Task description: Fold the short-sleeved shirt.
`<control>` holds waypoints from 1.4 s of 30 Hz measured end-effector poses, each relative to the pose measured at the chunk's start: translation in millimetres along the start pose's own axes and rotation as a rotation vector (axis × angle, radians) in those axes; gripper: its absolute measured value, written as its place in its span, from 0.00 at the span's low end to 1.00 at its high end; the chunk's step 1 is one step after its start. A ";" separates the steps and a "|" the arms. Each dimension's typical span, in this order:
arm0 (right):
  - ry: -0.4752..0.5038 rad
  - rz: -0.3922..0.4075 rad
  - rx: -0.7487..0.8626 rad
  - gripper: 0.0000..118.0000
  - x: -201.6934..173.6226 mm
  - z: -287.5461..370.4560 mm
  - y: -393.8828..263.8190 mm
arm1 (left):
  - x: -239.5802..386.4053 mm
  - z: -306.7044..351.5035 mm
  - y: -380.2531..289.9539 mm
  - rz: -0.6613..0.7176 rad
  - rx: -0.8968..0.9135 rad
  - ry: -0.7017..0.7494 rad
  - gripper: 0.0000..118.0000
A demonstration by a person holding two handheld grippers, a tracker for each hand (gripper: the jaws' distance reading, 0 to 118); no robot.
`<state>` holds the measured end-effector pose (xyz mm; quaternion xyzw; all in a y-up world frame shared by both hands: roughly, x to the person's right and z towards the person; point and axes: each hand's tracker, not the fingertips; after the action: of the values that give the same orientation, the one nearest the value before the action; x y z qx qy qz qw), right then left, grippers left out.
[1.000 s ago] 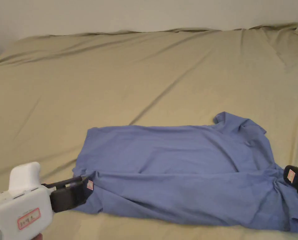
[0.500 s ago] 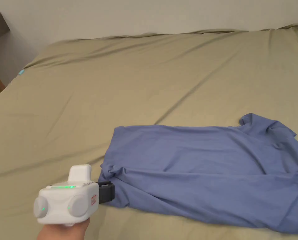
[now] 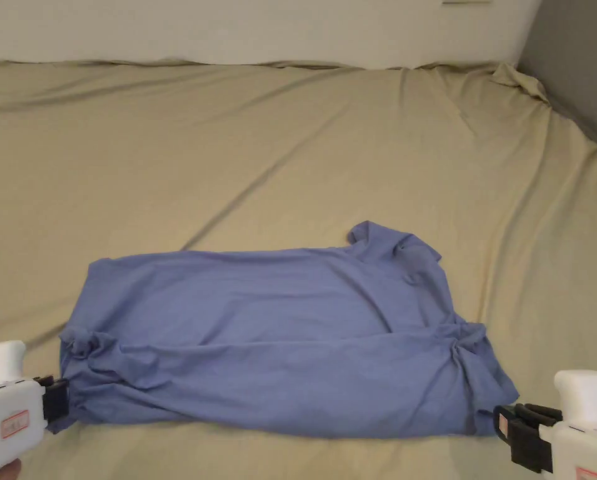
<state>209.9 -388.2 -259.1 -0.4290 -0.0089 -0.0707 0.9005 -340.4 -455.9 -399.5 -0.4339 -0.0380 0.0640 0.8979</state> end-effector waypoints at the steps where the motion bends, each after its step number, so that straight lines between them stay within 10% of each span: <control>1: 0.003 0.006 0.000 0.05 7.4 -12.5 2.3 | -1.3 6.7 -0.1 0.023 0.007 -0.026 0.00; 3: -0.005 0.040 -0.039 0.93 27.7 -45.6 10.5 | -3.3 23.4 0.6 0.070 0.007 -0.061 0.00; 4: -0.068 0.038 -0.075 0.99 33.0 -68.5 9.8 | -5.5 26.8 0.8 0.071 0.002 -0.060 0.00; 9: -0.087 -0.059 -0.205 0.93 51.7 -124.4 6.3 | -15.6 33.1 1.2 0.113 -0.019 -0.082 0.00; 11: -0.051 -0.059 -0.260 0.57 57.7 -139.1 2.2 | -20.3 27.7 1.9 0.122 -0.030 -0.081 0.00; 13: -0.049 -0.081 -0.248 0.50 65.2 -125.8 10.5 | -26.3 21.5 1.8 0.137 -0.056 -0.095 0.00; 15: 0.003 -0.056 -0.223 0.11 68.0 -105.5 18.4 | -37.2 17.0 2.0 0.165 -0.115 -0.127 0.00; 18: 0.032 0.049 -0.223 0.09 47.8 -57.3 28.1 | -49.9 32.3 1.6 0.166 -0.124 -0.160 0.00; 38: -0.038 0.093 -0.544 0.07 54.2 -78.3 -32.5 | -43.1 20.4 -76.3 -0.052 -0.357 0.056 0.00; 42: -0.027 0.069 -0.506 0.09 58.7 -73.4 -42.1 | -30.4 20.7 -80.3 -0.233 -0.319 0.168 0.37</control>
<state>259.0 -478.2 -268.5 -0.6417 0.0117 -0.0340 0.7661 -366.4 -493.7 -324.1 -0.5671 -0.0225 -0.0837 0.8191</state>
